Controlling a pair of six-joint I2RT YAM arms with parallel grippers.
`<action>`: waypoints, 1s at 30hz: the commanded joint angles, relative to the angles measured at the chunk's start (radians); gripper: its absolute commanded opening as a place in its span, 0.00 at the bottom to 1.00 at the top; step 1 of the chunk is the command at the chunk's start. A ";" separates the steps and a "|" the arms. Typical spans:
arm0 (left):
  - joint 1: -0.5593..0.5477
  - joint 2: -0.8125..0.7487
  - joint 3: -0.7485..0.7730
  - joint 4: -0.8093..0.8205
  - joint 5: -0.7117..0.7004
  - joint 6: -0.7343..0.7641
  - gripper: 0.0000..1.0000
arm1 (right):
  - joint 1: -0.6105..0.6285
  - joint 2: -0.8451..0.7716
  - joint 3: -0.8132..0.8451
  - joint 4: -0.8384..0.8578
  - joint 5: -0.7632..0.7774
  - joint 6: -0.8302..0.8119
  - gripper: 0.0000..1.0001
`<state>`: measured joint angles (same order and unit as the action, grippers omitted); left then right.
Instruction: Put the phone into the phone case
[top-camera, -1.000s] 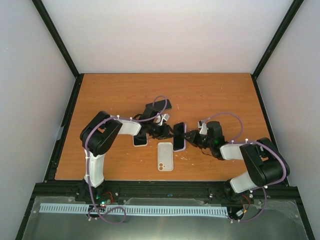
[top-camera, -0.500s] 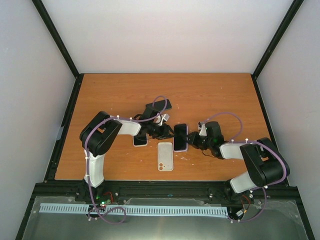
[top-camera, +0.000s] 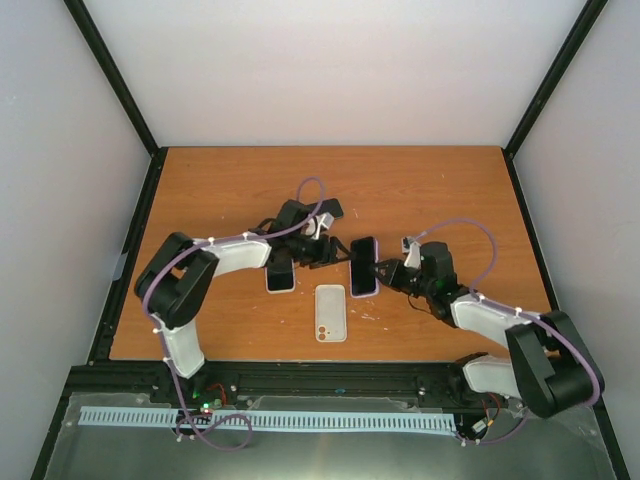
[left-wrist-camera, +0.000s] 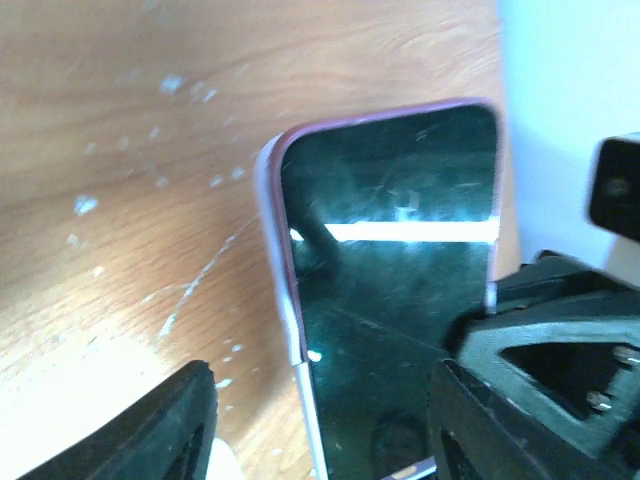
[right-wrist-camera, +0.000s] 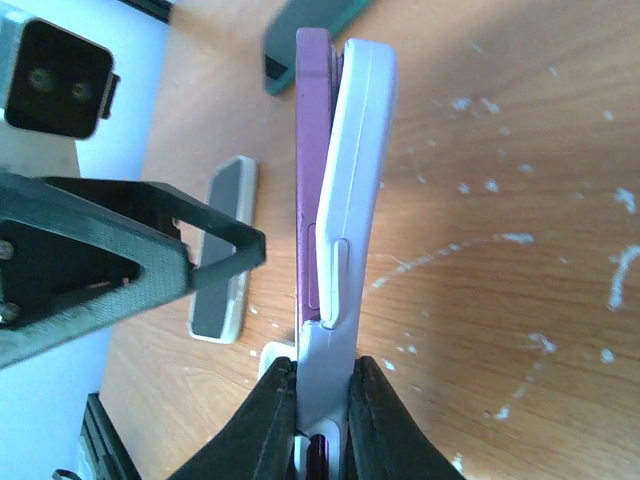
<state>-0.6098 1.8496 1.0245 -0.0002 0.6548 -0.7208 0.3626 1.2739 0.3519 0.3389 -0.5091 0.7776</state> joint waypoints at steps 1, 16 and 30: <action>0.050 -0.128 0.016 0.009 0.023 -0.006 0.62 | 0.004 -0.116 0.003 0.059 -0.036 0.010 0.14; 0.105 -0.455 -0.164 0.270 0.295 -0.131 0.83 | 0.063 -0.453 0.001 0.151 -0.248 0.045 0.14; 0.104 -0.511 -0.259 0.561 0.379 -0.329 0.36 | 0.107 -0.430 0.021 0.245 -0.289 0.090 0.15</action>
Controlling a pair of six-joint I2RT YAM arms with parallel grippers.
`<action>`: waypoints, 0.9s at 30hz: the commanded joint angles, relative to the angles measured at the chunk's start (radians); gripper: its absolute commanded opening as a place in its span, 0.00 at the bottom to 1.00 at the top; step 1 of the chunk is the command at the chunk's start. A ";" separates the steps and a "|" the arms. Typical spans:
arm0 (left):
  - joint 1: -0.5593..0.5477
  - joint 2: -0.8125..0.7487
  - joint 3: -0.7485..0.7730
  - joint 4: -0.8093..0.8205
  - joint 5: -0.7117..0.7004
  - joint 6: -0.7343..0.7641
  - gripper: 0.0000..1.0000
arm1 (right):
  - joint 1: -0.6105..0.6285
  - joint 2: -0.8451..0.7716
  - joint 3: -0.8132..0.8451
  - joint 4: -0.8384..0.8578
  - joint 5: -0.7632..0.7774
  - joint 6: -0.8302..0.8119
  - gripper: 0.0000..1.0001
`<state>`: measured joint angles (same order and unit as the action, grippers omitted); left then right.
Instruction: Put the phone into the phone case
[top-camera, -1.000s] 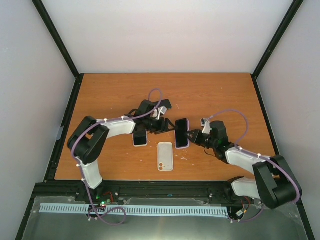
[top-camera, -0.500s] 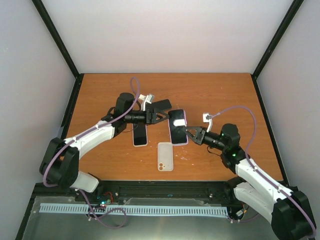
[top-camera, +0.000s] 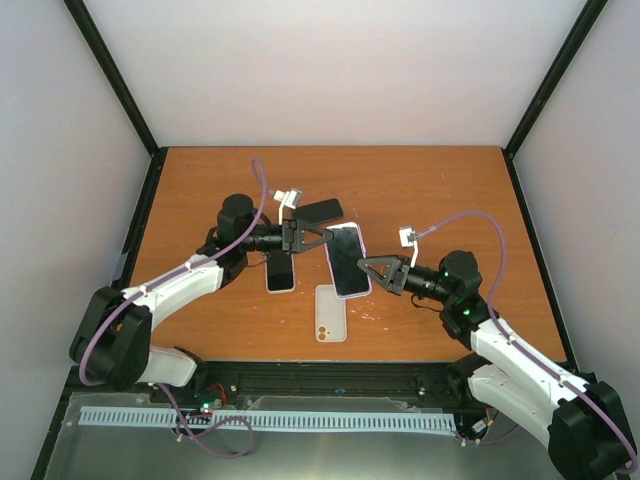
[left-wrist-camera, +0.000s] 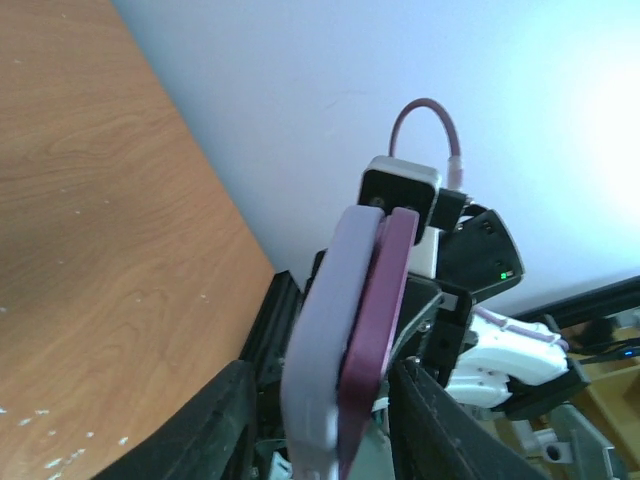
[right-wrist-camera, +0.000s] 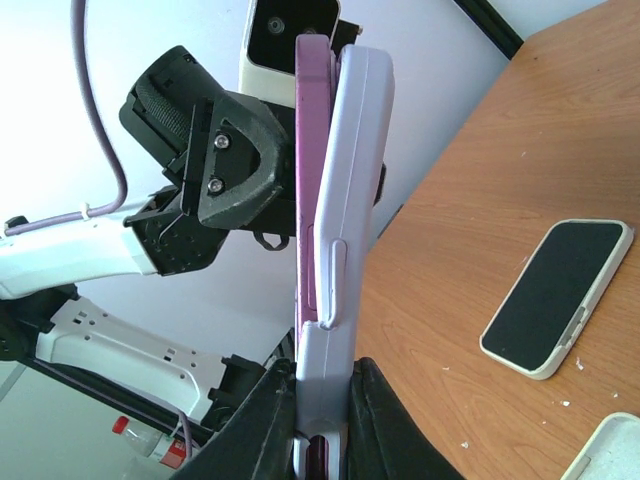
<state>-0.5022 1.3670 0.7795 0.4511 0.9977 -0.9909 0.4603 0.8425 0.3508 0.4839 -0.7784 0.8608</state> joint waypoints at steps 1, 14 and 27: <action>-0.004 -0.031 -0.012 0.109 0.035 -0.057 0.31 | 0.009 0.003 0.020 0.094 -0.018 0.004 0.15; -0.004 -0.019 0.038 -0.049 0.054 0.118 0.05 | 0.008 0.002 0.008 0.034 -0.021 -0.009 0.20; -0.004 -0.069 -0.005 0.163 0.100 -0.104 0.40 | 0.010 -0.016 0.007 0.082 -0.077 0.011 0.16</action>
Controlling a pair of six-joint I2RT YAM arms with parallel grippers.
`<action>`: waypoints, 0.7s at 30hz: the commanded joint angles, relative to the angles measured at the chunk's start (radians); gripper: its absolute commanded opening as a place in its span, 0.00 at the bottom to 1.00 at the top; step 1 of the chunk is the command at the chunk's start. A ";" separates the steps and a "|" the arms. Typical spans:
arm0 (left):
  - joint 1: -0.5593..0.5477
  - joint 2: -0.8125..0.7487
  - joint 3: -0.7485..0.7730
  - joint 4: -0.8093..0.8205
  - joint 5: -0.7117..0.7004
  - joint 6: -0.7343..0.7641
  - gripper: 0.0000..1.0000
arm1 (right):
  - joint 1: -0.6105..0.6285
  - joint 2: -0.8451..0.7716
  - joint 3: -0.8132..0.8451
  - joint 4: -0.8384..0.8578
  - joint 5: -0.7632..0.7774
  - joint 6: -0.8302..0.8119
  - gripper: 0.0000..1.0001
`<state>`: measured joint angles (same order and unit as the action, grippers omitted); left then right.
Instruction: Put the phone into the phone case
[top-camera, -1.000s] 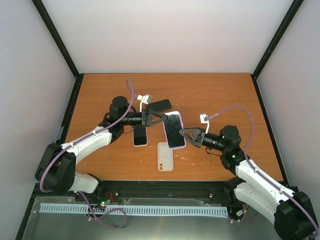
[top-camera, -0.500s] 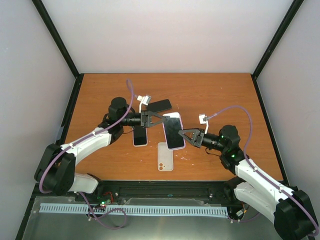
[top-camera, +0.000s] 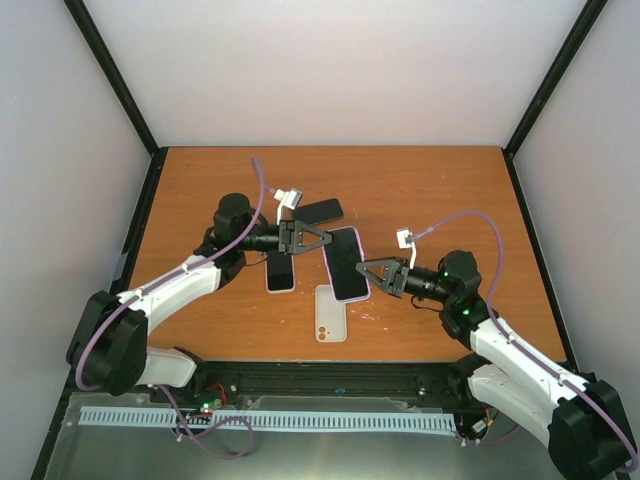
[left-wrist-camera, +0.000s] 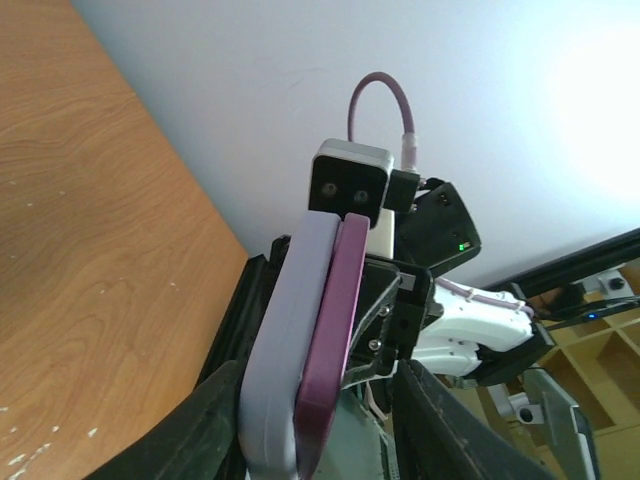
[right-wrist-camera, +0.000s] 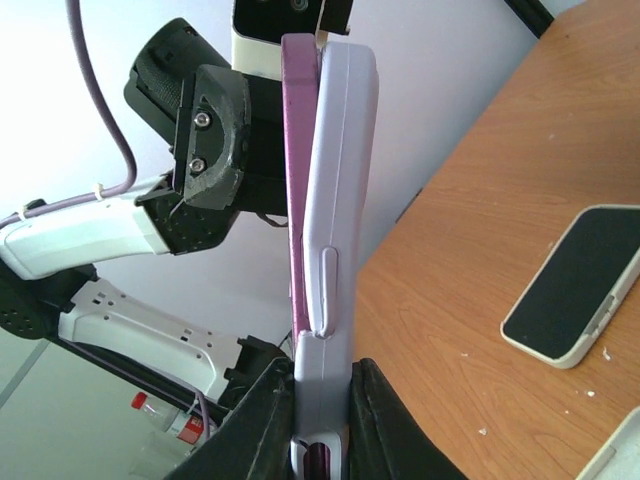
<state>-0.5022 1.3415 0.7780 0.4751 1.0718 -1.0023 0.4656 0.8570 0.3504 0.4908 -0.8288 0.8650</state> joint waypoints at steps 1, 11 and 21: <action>-0.004 -0.048 -0.012 0.159 0.021 -0.114 0.39 | 0.005 -0.030 0.008 0.076 -0.026 0.007 0.16; -0.004 -0.074 -0.021 0.247 0.004 -0.191 0.08 | 0.005 -0.015 0.006 0.111 -0.035 0.025 0.16; -0.004 -0.045 0.032 0.043 0.027 0.010 0.01 | 0.013 0.019 0.013 0.160 -0.030 0.090 0.29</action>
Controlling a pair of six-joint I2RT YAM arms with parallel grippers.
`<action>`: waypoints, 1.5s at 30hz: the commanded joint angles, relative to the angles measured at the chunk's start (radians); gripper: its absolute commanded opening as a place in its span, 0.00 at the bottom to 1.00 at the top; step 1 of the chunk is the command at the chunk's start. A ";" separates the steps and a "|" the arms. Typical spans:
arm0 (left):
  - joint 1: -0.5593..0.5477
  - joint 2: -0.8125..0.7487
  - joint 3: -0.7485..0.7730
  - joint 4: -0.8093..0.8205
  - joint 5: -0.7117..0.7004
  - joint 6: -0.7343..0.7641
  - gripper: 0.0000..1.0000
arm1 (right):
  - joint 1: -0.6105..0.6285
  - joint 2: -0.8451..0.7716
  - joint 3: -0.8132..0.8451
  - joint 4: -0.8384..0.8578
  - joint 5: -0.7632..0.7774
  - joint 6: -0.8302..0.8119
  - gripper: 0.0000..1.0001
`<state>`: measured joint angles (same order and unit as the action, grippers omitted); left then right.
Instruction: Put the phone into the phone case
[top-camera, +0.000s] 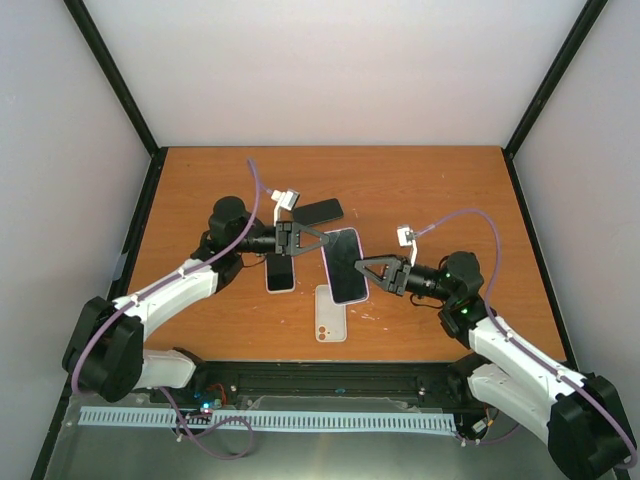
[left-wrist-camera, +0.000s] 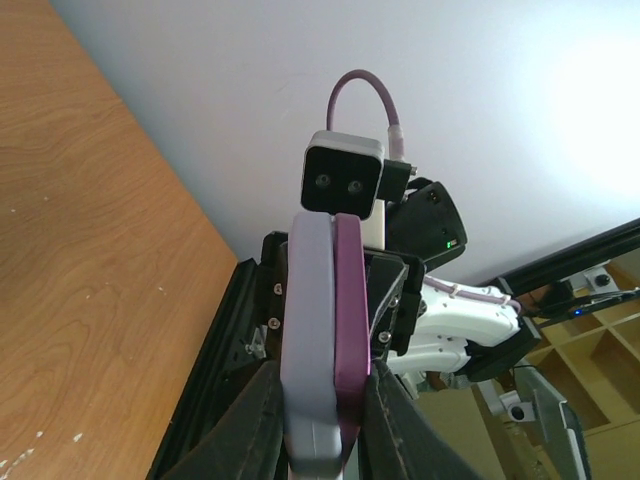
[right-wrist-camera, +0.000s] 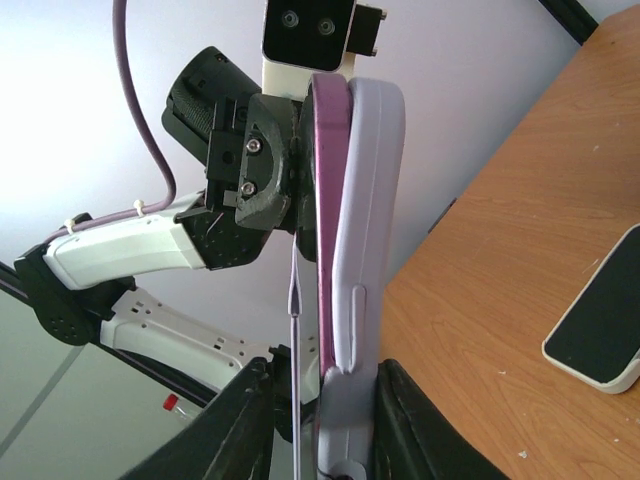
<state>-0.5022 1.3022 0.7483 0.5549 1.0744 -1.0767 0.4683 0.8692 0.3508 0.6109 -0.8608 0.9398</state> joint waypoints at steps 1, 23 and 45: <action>-0.004 -0.006 0.063 -0.043 0.028 0.098 0.01 | 0.013 0.012 0.018 0.036 0.002 0.018 0.30; -0.004 -0.030 0.046 0.080 -0.018 -0.162 0.26 | 0.032 0.025 -0.001 0.098 0.021 0.033 0.14; -0.004 0.043 0.180 -0.273 0.062 0.239 0.00 | 0.035 0.069 0.084 0.030 0.057 0.096 0.42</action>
<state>-0.5022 1.3327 0.8680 0.3309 1.0836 -0.9356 0.4980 0.9371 0.3798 0.6712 -0.8276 1.0397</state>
